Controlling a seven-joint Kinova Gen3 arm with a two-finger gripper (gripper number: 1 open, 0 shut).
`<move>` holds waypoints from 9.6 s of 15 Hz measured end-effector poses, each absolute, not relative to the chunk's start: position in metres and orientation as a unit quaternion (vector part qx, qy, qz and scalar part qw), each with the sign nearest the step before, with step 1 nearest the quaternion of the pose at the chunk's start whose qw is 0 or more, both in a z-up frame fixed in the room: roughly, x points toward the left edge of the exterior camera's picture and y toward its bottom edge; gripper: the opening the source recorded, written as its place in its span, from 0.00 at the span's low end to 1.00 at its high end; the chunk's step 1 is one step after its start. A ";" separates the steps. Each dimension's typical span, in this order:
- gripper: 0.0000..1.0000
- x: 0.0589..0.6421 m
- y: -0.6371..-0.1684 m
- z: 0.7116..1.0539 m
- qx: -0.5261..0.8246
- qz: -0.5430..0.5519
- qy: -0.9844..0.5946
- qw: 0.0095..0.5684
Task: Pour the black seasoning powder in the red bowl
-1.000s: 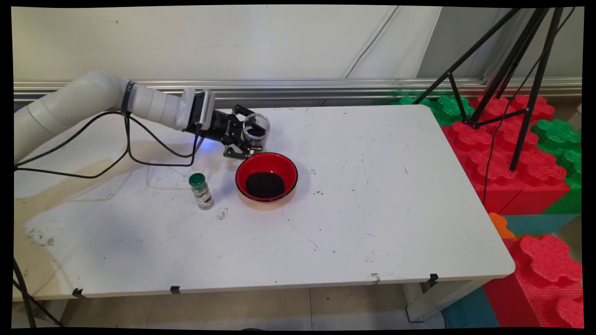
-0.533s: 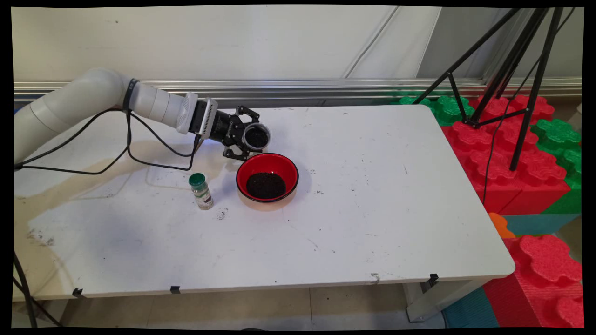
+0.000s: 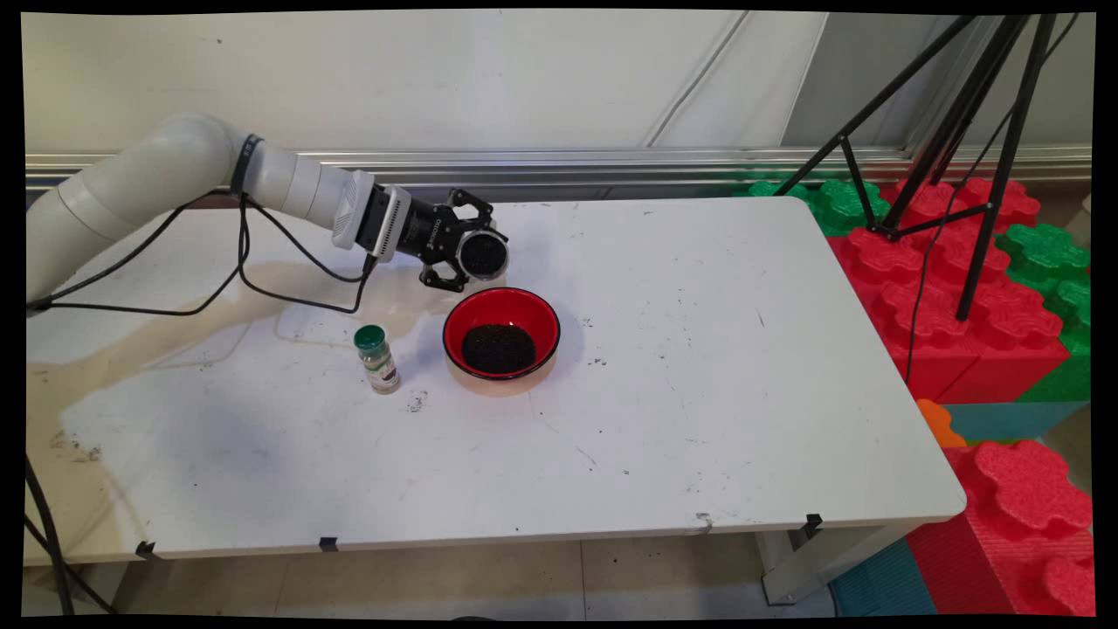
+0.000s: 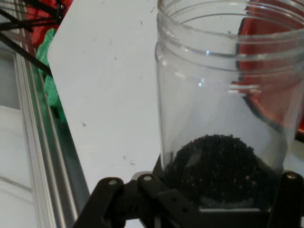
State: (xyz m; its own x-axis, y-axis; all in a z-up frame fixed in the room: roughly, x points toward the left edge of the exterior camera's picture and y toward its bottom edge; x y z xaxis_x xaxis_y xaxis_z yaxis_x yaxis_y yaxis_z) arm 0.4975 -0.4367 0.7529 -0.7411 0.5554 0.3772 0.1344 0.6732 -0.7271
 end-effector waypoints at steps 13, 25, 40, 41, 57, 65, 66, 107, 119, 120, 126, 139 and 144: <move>0.00 0.489 -0.447 0.763 -0.327 0.393 -0.833 0.212; 0.00 0.478 -0.451 0.766 -0.432 0.422 -0.783 0.146; 0.00 0.458 -0.450 0.779 -0.557 0.458 -0.690 0.065; 0.00 0.457 -0.450 0.780 -0.563 0.460 -0.684 0.061; 0.00 0.438 -0.440 0.802 -0.616 0.489 -0.617 0.017; 0.00 0.432 -0.434 0.810 -0.628 0.498 -0.598 0.009; 0.00 0.431 -0.433 0.811 -0.628 0.499 -0.597 0.009; 0.00 0.429 -0.420 0.811 -0.618 0.494 -0.612 0.018; 0.00 0.427 -0.420 0.810 -0.629 0.495 -0.599 0.009; 0.00 0.427 -0.420 0.810 -0.630 0.495 -0.599 0.009; 0.00 0.427 -0.420 0.812 -0.625 0.497 -0.603 0.012; 0.00 0.432 -0.422 0.824 -0.546 0.493 -0.674 0.065; 0.00 0.436 -0.423 0.832 -0.491 0.487 -0.715 0.098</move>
State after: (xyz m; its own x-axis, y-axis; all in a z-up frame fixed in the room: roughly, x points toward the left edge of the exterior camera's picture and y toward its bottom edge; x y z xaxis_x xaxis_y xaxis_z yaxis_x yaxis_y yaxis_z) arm 0.4357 -0.4226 0.8315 -0.4986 0.7980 -0.3385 0.6069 0.0425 -0.7937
